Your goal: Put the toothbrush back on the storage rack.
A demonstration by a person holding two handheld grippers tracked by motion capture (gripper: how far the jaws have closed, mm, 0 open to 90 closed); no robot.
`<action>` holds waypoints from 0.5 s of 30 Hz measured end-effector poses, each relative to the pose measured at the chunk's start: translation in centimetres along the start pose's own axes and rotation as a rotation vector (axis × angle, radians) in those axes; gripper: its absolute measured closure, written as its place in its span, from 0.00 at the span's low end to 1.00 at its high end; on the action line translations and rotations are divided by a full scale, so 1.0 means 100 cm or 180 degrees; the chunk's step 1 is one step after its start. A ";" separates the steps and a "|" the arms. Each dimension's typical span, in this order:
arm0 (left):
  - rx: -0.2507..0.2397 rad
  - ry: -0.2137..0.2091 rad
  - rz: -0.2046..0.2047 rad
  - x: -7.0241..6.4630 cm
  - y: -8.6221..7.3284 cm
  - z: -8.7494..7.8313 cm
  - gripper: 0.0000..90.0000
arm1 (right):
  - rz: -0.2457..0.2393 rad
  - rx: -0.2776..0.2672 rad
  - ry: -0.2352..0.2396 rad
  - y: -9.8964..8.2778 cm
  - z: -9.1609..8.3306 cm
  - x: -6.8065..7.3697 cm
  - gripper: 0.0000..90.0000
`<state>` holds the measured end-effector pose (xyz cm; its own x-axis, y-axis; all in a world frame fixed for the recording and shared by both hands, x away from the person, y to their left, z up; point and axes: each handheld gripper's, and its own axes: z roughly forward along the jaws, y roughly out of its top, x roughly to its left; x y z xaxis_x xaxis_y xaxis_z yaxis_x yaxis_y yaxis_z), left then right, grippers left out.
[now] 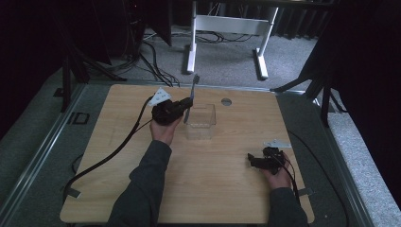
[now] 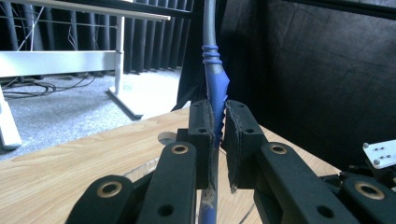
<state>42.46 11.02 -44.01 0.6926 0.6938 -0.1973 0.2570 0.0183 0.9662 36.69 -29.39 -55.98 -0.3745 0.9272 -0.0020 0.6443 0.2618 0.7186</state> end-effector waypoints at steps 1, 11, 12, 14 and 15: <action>-0.0001 0.0002 -0.0004 0.000 0.000 0.000 0.91 | 0.0001 0.0000 -0.0001 0.000 0.000 0.000 0.14; -0.0007 -0.0005 -0.0012 0.000 -0.001 0.006 0.91 | -0.0003 0.0001 0.0001 0.000 0.000 0.000 0.14; -0.0012 -0.0016 -0.0011 -0.001 -0.001 0.007 0.91 | -0.0003 0.0002 0.0001 0.000 0.000 0.000 0.14; -0.0018 -0.0025 -0.0013 -0.002 0.000 0.010 0.91 | -0.0002 0.0002 0.0002 0.000 0.000 0.000 0.14; -0.0003 -0.0019 -0.0001 -0.003 0.000 0.011 0.91 | -0.0004 0.0000 0.0001 0.000 0.000 0.000 0.14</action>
<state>43.03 10.04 -44.15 0.6966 0.6894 -0.1988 0.2567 0.0193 0.9663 36.70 -29.39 -55.98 -0.3755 0.9268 -0.0028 0.6439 0.2631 0.7185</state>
